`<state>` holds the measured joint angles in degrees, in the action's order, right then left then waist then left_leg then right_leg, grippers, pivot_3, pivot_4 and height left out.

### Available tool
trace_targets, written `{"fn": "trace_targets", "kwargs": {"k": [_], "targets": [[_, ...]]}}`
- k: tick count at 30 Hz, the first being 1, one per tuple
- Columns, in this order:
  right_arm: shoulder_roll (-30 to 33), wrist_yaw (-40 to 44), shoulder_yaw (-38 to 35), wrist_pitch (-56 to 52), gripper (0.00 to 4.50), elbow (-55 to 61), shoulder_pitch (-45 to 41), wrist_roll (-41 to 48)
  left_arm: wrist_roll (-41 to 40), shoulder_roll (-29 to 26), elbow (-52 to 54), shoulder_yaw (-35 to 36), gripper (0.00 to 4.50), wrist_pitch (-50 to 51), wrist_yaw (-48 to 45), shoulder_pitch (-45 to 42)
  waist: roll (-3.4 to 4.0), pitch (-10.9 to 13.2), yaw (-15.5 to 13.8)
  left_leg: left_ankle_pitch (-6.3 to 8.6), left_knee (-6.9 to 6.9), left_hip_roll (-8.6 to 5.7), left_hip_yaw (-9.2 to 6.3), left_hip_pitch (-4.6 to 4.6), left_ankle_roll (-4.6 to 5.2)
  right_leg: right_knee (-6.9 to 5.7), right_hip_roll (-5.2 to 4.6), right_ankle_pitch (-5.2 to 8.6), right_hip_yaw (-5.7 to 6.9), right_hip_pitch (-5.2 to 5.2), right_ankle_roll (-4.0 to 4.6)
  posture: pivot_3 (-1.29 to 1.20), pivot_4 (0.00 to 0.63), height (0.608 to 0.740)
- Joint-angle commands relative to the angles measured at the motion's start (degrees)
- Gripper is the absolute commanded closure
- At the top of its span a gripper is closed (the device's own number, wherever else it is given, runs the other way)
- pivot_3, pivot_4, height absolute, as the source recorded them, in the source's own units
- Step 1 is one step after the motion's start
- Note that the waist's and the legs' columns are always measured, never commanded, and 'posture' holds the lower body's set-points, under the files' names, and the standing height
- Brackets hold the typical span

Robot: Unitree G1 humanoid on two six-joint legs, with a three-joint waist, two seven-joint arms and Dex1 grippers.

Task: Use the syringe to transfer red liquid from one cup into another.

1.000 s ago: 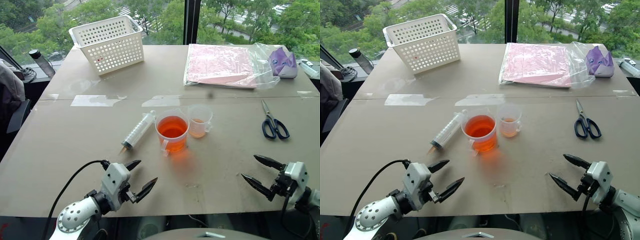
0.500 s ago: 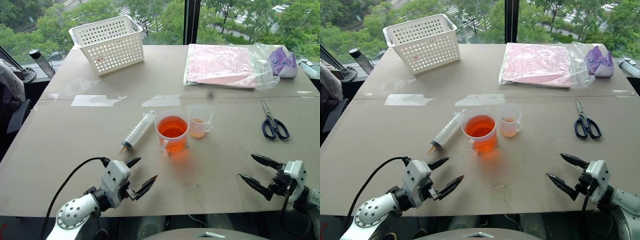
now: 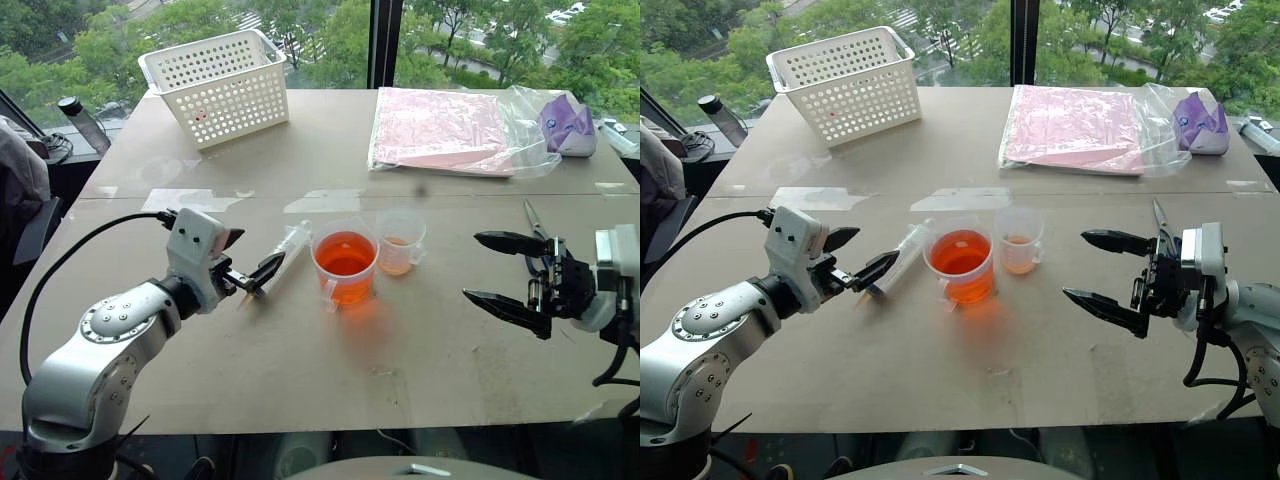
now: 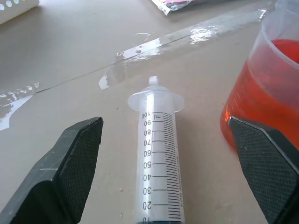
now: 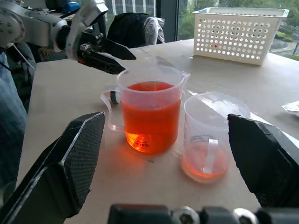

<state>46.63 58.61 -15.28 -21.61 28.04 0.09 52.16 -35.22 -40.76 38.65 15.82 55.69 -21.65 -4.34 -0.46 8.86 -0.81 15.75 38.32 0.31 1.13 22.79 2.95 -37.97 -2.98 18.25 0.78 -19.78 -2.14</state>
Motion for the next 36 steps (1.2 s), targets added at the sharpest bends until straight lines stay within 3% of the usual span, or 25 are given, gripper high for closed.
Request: {"fn": "trace_targets", "kwargs": {"k": [1,8,13,27,36], "targets": [[1.3,-2.2,-1.6,-4.1,0.00,2.5,-4.4,4.8,0.0,-2.1,-2.2,-5.3,0.11,12.4,3.8,-8.7,-0.05,0.0,-0.1,-0.09,0.00,0.00,0.00,0.08,-0.16,0.03,0.02,0.00,0.01,-0.04,0.00,0.00,0.150,0.740],[2.7,-2.2,-1.9,-7.8,0.00,3.7,-7.8,6.1,1.5,-1.1,-12.9,-12.2,0.11,25.6,4.7,-24.1,-0.27,0.2,0.1,-0.11,0.01,-0.01,-0.02,0.06,-0.19,-0.02,0.07,0.00,0.02,-0.03,-0.02,0.00,0.150,0.740],[1.9,-3.3,-2.0,-8.7,0.00,5.1,-8.0,6.4,4.6,-0.3,-21.3,-18.3,0.11,28.3,4.6,-30.7,-0.31,0.2,0.0,-0.12,0.01,-0.01,-0.02,0.05,-0.21,-0.05,0.08,0.00,0.01,-0.05,-0.02,0.00,0.150,0.740],[0.1,-4.8,-2.3,-8.2,0.00,7.1,-6.2,5.1,7.2,1.8,-33.2,-28.9,0.11,31.8,0.0,-43.2,-0.37,0.3,0.0,-0.16,0.04,-0.01,-0.03,0.09,-0.26,-0.06,0.06,-0.01,0.01,-0.05,-0.03,0.00,0.150,0.740],[-0.4,-5.0,-2.7,-6.1,0.00,6.8,-7.3,3.1,9.8,1.8,-37.5,-32.6,0.11,30.4,-2.5,-45.0,-0.37,0.3,0.1,-0.17,0.04,-0.01,-0.03,0.08,-0.27,-0.07,0.08,-0.01,0.01,-0.06,-0.03,0.00,0.150,0.740]]}}
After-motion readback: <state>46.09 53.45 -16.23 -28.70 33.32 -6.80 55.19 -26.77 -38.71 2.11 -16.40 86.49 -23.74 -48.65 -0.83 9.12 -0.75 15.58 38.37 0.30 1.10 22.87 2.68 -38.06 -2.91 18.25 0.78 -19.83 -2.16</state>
